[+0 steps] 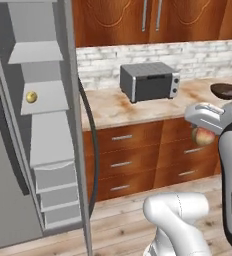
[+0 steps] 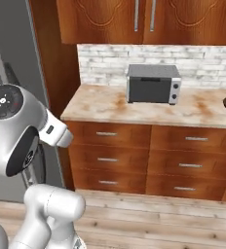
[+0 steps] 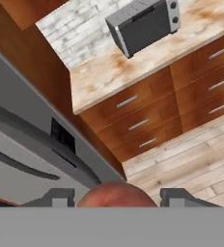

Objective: Take the peach, potato, and eggplant from the freezer and place them in the bowl on the counter.

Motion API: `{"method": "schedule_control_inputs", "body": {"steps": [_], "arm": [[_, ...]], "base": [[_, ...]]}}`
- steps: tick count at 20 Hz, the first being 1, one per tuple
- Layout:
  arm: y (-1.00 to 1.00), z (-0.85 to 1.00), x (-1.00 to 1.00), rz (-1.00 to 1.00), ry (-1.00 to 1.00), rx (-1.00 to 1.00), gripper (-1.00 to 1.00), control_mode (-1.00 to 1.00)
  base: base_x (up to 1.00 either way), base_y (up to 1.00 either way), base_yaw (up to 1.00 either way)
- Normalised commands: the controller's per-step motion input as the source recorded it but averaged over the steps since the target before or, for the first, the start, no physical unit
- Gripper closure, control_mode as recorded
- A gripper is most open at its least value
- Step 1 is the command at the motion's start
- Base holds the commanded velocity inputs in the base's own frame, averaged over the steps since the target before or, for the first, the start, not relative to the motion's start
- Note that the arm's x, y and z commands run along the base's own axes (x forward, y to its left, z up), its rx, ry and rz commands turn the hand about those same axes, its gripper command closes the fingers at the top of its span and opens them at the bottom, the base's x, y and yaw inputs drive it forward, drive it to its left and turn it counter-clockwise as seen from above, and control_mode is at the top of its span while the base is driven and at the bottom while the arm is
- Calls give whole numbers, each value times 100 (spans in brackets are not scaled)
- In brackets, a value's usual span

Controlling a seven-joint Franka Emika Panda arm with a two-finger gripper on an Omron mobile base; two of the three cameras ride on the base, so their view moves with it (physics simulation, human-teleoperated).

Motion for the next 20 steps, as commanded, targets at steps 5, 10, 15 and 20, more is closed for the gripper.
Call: {"method": "schedule_control_inputs", "body": {"steps": [5,10,15,20], "arm": [[0,0,0,0,0,0,100,100],[0,0,0,0,0,0,100,100],[0,0,0,0,0,0,100,100],[0,0,0,0,0,0,100,100]], "base": [[9,-100,10],[54,-100,9],[78,-100,13],[90,-100,19]]}}
